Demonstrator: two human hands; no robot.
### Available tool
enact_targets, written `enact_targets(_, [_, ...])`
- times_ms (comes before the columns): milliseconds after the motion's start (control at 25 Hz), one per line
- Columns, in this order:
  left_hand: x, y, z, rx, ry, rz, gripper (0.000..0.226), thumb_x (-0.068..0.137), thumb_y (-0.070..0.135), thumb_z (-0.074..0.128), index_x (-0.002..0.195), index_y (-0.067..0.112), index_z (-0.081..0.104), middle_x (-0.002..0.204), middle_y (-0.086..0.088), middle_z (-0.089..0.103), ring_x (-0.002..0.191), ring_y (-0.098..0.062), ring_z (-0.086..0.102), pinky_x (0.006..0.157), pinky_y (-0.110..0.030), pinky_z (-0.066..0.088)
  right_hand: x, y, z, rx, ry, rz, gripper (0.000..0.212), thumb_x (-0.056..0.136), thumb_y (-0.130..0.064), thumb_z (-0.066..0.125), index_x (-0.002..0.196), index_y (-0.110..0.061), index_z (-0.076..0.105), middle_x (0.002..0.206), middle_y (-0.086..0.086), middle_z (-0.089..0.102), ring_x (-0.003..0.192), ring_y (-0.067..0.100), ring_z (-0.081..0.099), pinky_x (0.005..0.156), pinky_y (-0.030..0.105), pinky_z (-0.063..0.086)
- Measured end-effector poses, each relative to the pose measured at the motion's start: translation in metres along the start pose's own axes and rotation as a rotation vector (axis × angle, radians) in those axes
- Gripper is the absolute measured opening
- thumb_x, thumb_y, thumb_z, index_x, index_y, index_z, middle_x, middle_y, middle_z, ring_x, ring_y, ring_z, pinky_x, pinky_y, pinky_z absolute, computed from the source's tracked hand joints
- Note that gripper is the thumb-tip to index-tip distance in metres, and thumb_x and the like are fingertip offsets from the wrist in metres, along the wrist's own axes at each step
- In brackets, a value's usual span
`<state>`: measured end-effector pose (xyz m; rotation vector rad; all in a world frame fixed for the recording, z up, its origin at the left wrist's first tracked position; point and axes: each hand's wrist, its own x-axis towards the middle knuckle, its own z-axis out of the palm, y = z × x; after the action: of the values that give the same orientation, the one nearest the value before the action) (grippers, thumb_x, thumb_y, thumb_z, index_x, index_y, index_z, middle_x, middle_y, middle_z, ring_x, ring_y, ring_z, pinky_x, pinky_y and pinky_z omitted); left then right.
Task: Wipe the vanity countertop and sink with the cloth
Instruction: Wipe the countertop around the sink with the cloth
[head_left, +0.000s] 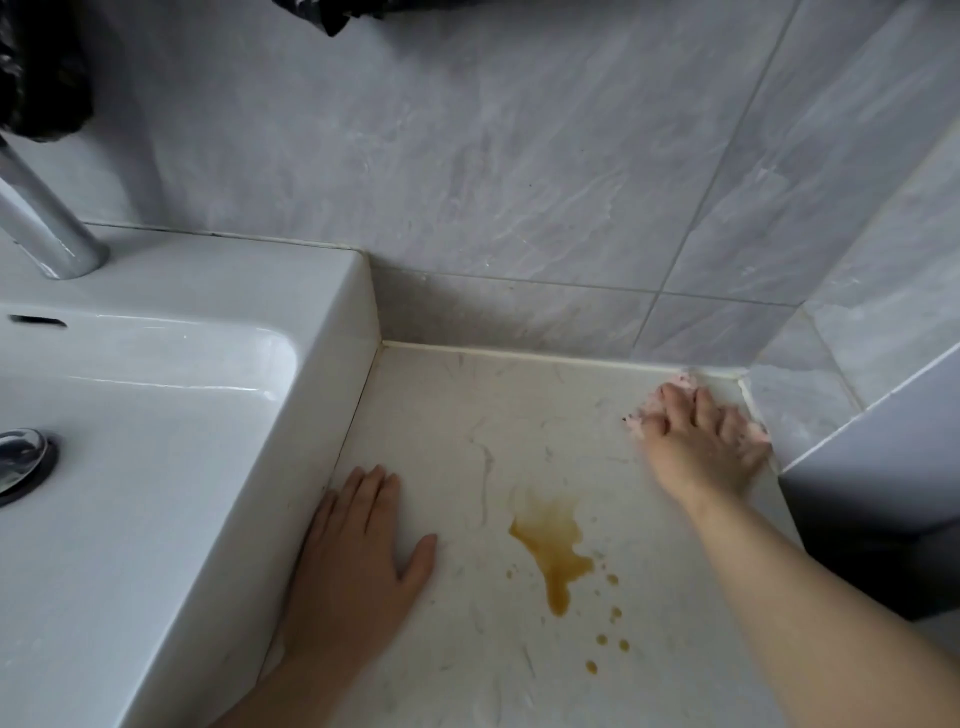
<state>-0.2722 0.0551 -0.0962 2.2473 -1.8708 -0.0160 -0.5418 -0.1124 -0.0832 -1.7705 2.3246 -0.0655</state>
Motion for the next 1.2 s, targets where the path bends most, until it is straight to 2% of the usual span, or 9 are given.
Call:
enact_targets(80, [-0.001,0.0,0.001,-0.019,0.006,-0.03,0.067,0.078,0.049,0.04,0.118,-0.001,0.059,0.122,-0.016,0.06,0.116,-0.031,0.055,0.105,-0.037,0.026,-0.008,-0.032,0.005,-0.016,0.003,-0.007,0.051,0.094,-0.048,0.023,0.144,-0.037,0.02,0.159,-0.003,0.005,0.145,0.027,0.003,0.113,0.056,0.001])
enact_targets(280, [-0.004,0.001,0.003,-0.084,0.024,-0.089,0.061,0.076,0.039,0.042,0.112,-0.006,0.061,0.117,-0.022,0.061,0.111,-0.035,0.058,0.103,-0.037,0.028,-0.063,-0.188,0.041,0.002,-0.134,-0.669,0.055,0.098,-0.038,0.023,0.15,-0.026,0.008,0.16,-0.005,-0.001,0.146,0.024,-0.007,0.114,0.049,-0.012])
enact_targets(400, [-0.002,0.0,0.004,-0.098,0.024,-0.096,0.06,0.075,0.037,0.041,0.113,-0.005,0.062,0.117,-0.022,0.062,0.11,-0.034,0.059,0.102,-0.035,0.028,-0.073,-0.222,0.045,-0.032,-0.184,-0.797,0.056,0.099,-0.039,0.021,0.151,-0.026,0.007,0.16,-0.005,0.001,0.146,0.022,-0.007,0.115,0.049,-0.011])
enact_targets(560, [-0.002,0.001,0.0,-0.084,0.038,-0.067,0.059,0.076,0.037,0.041,0.11,-0.006,0.063,0.115,-0.022,0.063,0.108,-0.035,0.06,0.102,-0.035,0.028,-0.048,-0.181,0.037,-0.026,-0.145,-0.736,0.055,0.096,-0.047,0.026,0.148,-0.037,0.012,0.159,-0.01,0.0,0.146,0.021,-0.004,0.113,0.049,-0.009])
enact_targets(720, [-0.001,0.002,-0.002,-0.072,0.041,-0.056,0.059,0.076,0.037,0.039,0.108,-0.008,0.063,0.112,-0.023,0.063,0.106,-0.036,0.06,0.101,-0.035,0.027,-0.002,-0.057,0.01,-0.07,-0.025,-0.372,0.051,0.095,-0.051,0.024,0.145,-0.047,0.012,0.158,-0.014,0.002,0.146,0.019,0.003,0.113,0.051,-0.005])
enact_targets(840, [-0.001,0.003,-0.004,-0.07,0.042,-0.055,0.06,0.076,0.036,0.039,0.108,-0.008,0.062,0.112,-0.024,0.063,0.106,-0.037,0.06,0.101,-0.036,0.027,0.011,0.028,-0.009,-0.072,-0.019,-0.19,0.052,0.096,-0.05,0.021,0.146,-0.043,0.012,0.159,-0.007,0.005,0.145,0.022,0.004,0.117,0.046,0.0])
enact_targets(1000, [0.0,0.002,-0.003,-0.066,0.016,-0.058,0.06,0.075,0.036,0.038,0.108,-0.008,0.062,0.113,-0.024,0.062,0.107,-0.037,0.059,0.102,-0.035,0.025,-0.007,0.017,-0.003,-0.041,-0.007,-0.18,0.054,0.096,-0.049,0.025,0.147,-0.036,0.015,0.159,0.0,0.006,0.145,0.027,0.005,0.118,0.042,-0.001])
enact_targets(1080, [0.0,0.001,-0.002,-0.068,0.027,-0.049,0.061,0.076,0.037,0.037,0.109,-0.008,0.061,0.114,-0.024,0.061,0.108,-0.037,0.058,0.103,-0.037,0.028,-0.037,0.002,0.005,-0.058,-0.036,-0.334,0.058,0.092,-0.053,0.019,0.148,-0.038,0.012,0.16,-0.004,0.001,0.146,0.024,0.002,0.117,0.04,-0.003])
enact_targets(1200, [0.0,0.002,-0.004,-0.085,0.05,-0.037,0.06,0.076,0.037,0.036,0.107,-0.008,0.061,0.113,-0.025,0.061,0.108,-0.039,0.057,0.097,-0.045,0.042,-0.072,0.029,0.009,-0.147,-0.074,-0.553,0.077,0.072,-0.062,-0.001,0.147,-0.044,0.003,0.158,-0.014,-0.005,0.146,0.015,-0.004,0.115,0.034,-0.004])
